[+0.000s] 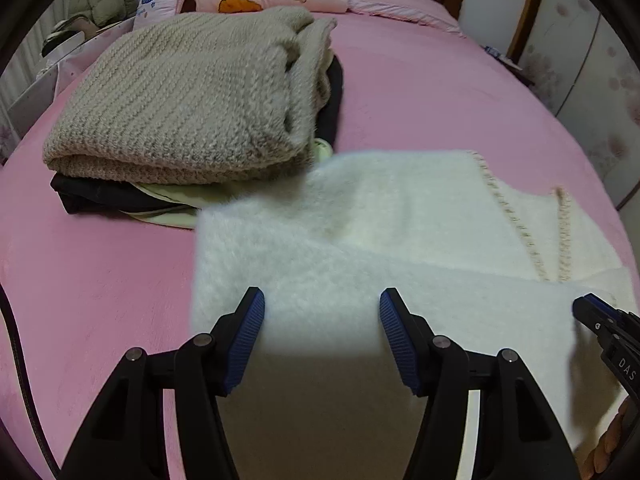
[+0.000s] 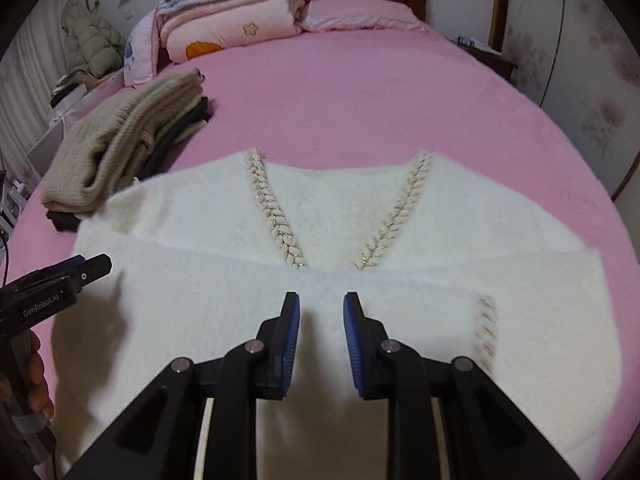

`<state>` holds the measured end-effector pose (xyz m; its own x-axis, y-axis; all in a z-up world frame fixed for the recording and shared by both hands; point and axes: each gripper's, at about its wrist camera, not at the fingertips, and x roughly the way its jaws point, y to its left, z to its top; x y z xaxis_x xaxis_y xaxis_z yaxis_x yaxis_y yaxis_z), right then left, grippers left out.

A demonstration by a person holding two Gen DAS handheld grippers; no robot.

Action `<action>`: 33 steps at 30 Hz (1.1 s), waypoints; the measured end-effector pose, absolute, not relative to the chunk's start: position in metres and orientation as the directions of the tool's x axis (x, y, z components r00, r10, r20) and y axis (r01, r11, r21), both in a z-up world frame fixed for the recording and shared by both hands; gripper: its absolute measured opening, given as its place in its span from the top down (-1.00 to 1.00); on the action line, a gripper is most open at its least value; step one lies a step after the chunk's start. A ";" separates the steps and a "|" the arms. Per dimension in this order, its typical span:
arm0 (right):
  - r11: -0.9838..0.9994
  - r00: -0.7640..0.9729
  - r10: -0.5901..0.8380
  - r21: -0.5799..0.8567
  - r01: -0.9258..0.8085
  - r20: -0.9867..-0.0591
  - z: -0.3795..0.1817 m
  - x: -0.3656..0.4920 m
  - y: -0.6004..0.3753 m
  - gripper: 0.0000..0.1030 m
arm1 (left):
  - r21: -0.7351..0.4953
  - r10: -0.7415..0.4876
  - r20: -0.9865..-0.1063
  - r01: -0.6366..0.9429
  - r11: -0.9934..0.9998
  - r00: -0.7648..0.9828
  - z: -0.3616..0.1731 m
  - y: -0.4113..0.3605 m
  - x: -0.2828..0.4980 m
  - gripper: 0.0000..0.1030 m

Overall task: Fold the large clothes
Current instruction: 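Fold the braided front edge inward with the right gripper and release it, then move both open grippers back toward the cardigan hem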

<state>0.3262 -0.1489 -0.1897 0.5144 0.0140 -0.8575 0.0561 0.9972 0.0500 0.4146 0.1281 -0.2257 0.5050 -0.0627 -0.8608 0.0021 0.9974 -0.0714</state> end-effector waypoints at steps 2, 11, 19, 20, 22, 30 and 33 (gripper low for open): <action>0.997 0.510 -0.001 0.041 0.070 -0.860 -0.198 0.331 -0.157 0.57 | -0.053 -0.047 -0.859 0.002 0.999 0.509 -0.231 0.129 0.417 -0.14; 0.989 0.528 -0.069 0.011 0.146 -0.847 -0.201 0.307 -0.217 0.62 | -0.027 -0.038 -0.840 0.029 0.999 0.541 -0.245 0.122 0.417 -0.23; 0.982 0.512 -0.082 0.019 0.190 -0.855 -0.186 0.293 -0.217 0.62 | -0.028 -0.023 -0.865 -0.002 1.000 0.502 -0.238 0.112 0.423 -0.25; 0.980 0.510 -0.069 0.038 0.195 -0.857 -0.184 0.293 -0.220 0.62 | -0.031 -0.021 -0.863 -0.011 0.999 0.504 -0.232 0.113 0.422 -0.25; 0.976 0.516 -0.066 0.052 0.212 -0.854 -0.174 0.286 -0.224 0.57 | -0.039 -0.022 -0.859 -0.022 0.999 0.512 -0.220 0.114 0.417 -0.26; 0.967 0.594 -0.088 0.074 0.243 -0.800 -0.115 0.239 -0.242 0.57 | -0.038 -0.027 -0.804 -0.007 0.999 0.594 -0.161 0.102 0.369 -0.67; 0.963 0.615 -0.089 0.089 0.253 -0.784 -0.098 0.218 -0.249 0.56 | -0.014 -0.021 -0.792 0.016 1.000 0.611 -0.138 0.096 0.346 -0.68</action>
